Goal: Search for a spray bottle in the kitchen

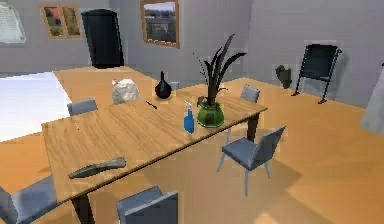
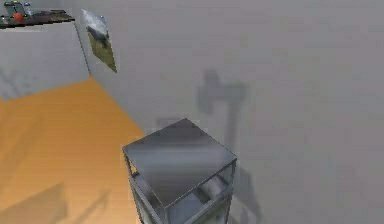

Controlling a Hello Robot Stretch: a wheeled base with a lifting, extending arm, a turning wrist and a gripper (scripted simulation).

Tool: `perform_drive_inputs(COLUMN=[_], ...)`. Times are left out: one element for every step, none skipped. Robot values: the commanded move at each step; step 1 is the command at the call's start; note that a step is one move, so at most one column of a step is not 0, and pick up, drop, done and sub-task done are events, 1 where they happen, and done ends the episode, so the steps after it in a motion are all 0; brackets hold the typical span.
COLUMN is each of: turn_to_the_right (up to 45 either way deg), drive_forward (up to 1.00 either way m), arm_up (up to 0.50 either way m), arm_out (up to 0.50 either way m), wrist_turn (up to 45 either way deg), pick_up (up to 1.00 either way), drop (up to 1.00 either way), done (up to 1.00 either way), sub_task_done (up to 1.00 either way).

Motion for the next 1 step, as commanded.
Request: perform_drive_inputs(turn_to_the_right=[0.0], drive_forward=[0.00], arm_up=[0.00], arm_out=[0.00], wrist_turn=[0.0], pick_up=[0.00], drop=[0.00], done=[1.00], sub_task_done=[0.00])
